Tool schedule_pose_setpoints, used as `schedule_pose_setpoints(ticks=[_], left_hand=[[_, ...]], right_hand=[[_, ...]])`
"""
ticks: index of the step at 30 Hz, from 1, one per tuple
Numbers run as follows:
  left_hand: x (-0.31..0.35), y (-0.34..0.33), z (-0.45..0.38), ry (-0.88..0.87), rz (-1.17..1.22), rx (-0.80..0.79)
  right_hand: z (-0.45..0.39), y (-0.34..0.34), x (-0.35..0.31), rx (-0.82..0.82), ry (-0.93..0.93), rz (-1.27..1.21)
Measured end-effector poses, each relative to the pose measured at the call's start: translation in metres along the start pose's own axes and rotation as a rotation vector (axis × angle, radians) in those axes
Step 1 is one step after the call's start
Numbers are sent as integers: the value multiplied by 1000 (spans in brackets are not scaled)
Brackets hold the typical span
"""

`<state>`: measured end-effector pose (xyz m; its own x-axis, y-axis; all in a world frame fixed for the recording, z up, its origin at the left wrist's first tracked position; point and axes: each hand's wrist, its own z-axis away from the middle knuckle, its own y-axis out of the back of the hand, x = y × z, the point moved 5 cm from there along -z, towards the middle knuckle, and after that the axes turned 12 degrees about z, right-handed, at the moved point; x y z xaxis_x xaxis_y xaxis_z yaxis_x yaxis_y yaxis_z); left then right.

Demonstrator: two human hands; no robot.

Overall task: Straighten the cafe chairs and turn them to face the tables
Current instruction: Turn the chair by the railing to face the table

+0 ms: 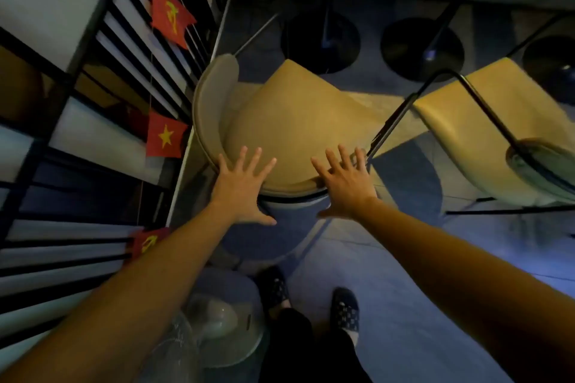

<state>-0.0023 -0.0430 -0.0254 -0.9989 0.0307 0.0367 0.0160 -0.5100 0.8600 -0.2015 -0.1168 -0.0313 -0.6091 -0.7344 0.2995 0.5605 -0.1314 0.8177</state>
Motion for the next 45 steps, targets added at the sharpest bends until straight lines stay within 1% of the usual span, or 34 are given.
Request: schedule_pose_setpoints(ticks=[1,5,8,10,12,14,18,26,32,34,38,41,43,45], left_hand=[[-3,-3,-4,11,1,-48],[-9,-15,-25,-12,-11,-95],[-8,-16,-40,-33,-9,-169],[-9,-17,-51,-78,12,-197],[-9,-15,-59,-138,-15,-182],[-13,-7,-66,-157,-42,-175],[-30,19,-95,-120,-58,-160],[-60,78,-182,-81,-66,-137],[-64,123,-250,-79,-78,-112],[-64,129,-266,-83,-91,-128],[-63,124,-271,-90,-113,-178],[-65,119,-271,-77,-103,-159],[-62,119,-268,-64,-127,-98],[-58,120,-258,23,-145,-9]], right_hand=[[-3,-3,-2,-13,5,26],[-20,-15,-5,7,-2,24],[-34,-11,-7,-31,9,-16],[-39,-8,-5,-54,13,-8],[-45,-5,-3,-72,28,35],[-51,2,2,-71,29,53],[-82,18,20,-36,5,52],[-160,44,77,3,-32,3],[-214,55,132,17,-43,-15],[-226,54,146,16,-42,-19],[-227,49,148,40,-1,-29],[-227,48,148,57,-6,-43],[-226,47,148,94,-1,-81],[-221,42,147,162,-16,-129]])
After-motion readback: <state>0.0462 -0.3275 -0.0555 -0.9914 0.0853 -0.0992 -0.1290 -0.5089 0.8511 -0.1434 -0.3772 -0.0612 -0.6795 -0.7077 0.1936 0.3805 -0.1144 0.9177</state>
